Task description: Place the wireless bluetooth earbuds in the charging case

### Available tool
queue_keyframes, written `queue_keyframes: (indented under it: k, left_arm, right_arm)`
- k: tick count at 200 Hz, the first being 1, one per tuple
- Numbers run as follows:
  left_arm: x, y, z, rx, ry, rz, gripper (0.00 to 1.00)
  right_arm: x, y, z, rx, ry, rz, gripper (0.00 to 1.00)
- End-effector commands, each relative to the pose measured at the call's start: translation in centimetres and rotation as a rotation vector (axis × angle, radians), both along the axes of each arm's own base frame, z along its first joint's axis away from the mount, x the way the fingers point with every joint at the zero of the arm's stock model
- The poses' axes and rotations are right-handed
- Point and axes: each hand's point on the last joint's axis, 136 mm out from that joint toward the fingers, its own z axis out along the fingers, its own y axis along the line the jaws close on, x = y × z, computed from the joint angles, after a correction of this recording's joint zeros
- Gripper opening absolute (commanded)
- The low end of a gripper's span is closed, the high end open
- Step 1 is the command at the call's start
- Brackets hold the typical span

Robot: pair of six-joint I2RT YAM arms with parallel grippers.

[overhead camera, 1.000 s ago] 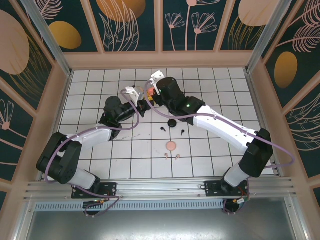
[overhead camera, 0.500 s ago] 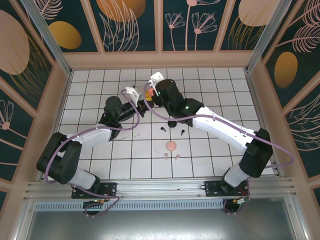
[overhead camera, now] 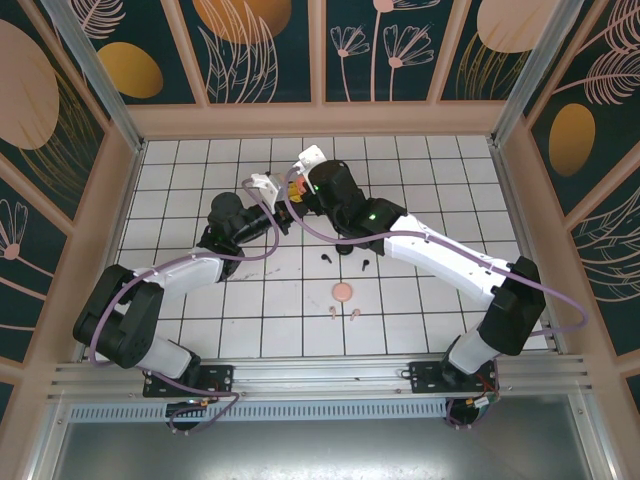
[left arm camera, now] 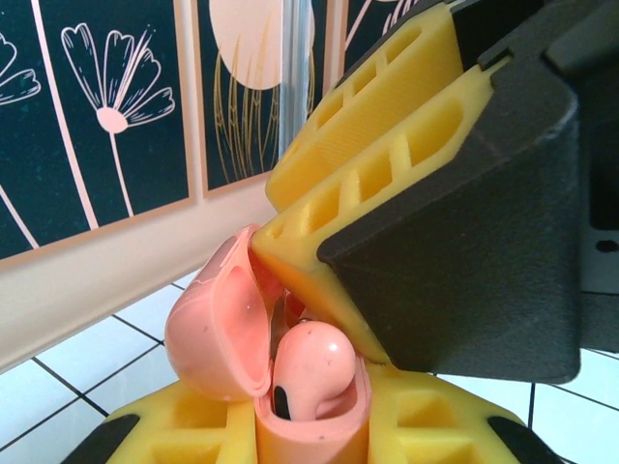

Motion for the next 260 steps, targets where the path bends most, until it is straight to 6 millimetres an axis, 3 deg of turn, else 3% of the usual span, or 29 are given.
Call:
queue_keyframes:
  k: [1, 71, 260]
  left_arm:
    - [-0.6, -0.2, 3.5, -0.061, -0.105, -0.021, 0.00]
    - [-0.2, -0.2, 3.1, -0.048, -0.095, -0.009, 0.00]
    - [0.6, -0.4, 2.8, -0.047, -0.079, 0.008, 0.00]
  right_arm:
    - [-1.1, 0.6, -2.1, -0.065, 0.045, 0.032, 0.29]
    - [-1.5, -0.2, -1.7, -0.040, 0.050, 0.011, 0.41]
    - [-2.6, -1.4, -1.2, -0.003, 0.056, -0.004, 0.46]
